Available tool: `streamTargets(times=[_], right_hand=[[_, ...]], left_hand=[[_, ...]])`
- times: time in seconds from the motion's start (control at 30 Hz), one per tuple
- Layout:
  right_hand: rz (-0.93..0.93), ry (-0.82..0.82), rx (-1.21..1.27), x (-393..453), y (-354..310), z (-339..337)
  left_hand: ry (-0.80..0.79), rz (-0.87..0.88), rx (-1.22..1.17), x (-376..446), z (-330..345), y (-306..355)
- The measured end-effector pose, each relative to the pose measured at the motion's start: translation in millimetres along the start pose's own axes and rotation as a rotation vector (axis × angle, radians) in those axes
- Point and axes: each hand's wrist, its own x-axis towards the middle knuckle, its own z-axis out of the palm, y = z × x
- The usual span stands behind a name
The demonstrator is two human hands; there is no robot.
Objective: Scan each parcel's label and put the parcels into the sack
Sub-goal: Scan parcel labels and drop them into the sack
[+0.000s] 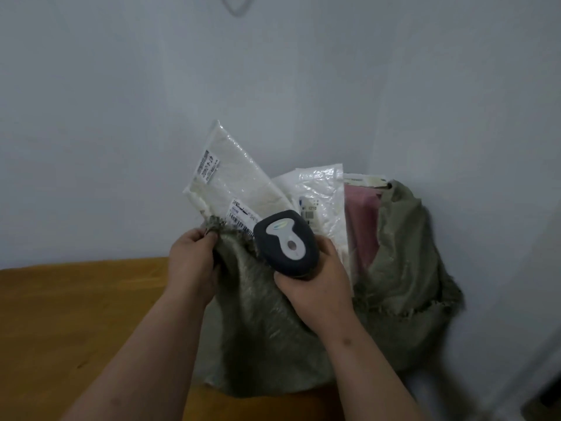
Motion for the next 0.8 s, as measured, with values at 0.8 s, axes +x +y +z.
streamTargets(times=[0.8], right_hand=[[0.485, -0.187, 0.326, 1, 30, 2]], left_hand=[[-0.185, 0.049, 0.083, -27, -4, -28]])
